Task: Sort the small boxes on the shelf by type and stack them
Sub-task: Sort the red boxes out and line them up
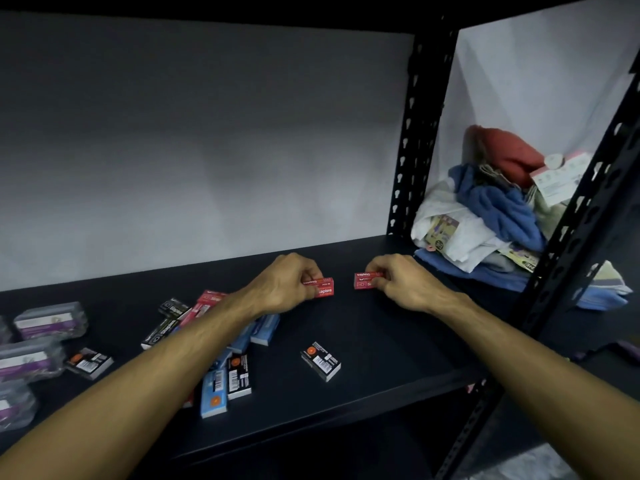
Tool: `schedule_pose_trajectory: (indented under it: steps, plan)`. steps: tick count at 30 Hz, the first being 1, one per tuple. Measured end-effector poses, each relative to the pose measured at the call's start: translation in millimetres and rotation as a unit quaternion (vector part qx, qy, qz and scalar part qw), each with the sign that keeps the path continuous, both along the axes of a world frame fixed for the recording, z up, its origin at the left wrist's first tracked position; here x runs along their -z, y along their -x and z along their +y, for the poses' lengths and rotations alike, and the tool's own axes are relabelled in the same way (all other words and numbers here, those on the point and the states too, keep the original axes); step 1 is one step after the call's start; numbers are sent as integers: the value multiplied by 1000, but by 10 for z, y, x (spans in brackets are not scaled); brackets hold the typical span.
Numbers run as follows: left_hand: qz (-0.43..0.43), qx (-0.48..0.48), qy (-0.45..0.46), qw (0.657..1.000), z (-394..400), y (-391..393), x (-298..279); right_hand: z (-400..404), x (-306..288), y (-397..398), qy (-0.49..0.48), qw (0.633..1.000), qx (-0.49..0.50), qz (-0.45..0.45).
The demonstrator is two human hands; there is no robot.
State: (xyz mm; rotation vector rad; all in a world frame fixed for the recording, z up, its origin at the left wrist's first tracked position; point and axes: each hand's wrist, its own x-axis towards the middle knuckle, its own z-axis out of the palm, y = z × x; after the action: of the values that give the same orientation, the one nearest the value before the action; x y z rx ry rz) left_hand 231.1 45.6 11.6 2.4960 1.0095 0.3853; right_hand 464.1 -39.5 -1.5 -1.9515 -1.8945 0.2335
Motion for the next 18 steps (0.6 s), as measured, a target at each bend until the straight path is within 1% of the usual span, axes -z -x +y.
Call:
schedule_pose_trajectory:
  steps: [9,18]
  plan:
    - [-10,-25,36,999,251,-579,125,200,76,-366,3,999,37,7]
    - [-24,-38,74,996,365,-767,269,322,193,-458,-7,999,29,29]
